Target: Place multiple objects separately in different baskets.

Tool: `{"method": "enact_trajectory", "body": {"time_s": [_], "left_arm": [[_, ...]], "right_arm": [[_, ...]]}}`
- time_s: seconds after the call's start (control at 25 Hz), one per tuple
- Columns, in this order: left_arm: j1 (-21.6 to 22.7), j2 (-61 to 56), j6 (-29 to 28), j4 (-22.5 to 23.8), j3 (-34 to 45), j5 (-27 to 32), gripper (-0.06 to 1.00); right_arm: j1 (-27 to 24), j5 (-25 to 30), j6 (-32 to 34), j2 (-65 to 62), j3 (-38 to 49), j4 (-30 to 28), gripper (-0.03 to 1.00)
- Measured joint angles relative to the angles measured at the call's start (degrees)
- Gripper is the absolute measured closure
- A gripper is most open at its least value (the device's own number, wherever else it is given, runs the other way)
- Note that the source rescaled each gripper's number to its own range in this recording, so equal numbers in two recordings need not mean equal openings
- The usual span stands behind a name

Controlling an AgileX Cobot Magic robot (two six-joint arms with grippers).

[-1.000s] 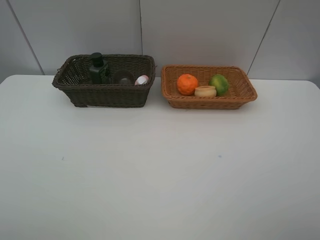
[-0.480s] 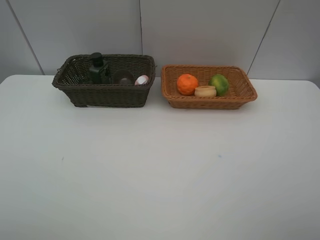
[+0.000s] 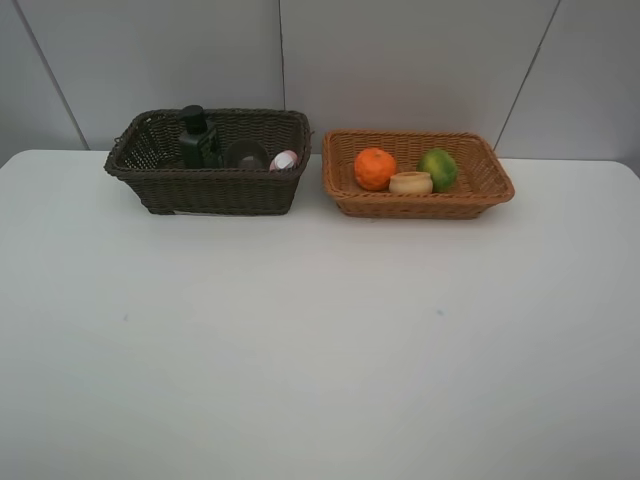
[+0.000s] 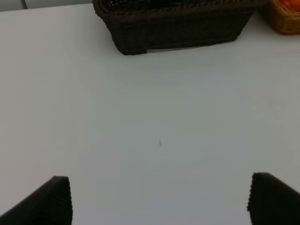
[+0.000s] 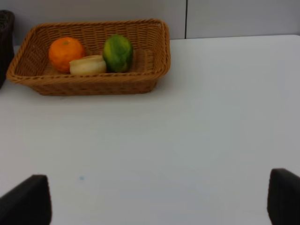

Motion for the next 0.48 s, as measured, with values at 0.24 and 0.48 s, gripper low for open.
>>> {"method": "enact_trajectory", "body": {"time_s": [0.24,0.48], "left_arm": [[0.0,0.0,0.0,0.0,0.0,0.0,-0.03],[0.1,0.0,0.0,-0.8,0.0,0.0,-0.03]], "right_arm": [[0.0,0.0,0.0,0.0,0.0,0.0,-0.03],[0.0,0.0,0.0,0.0,0.0,0.0,-0.03]]}}
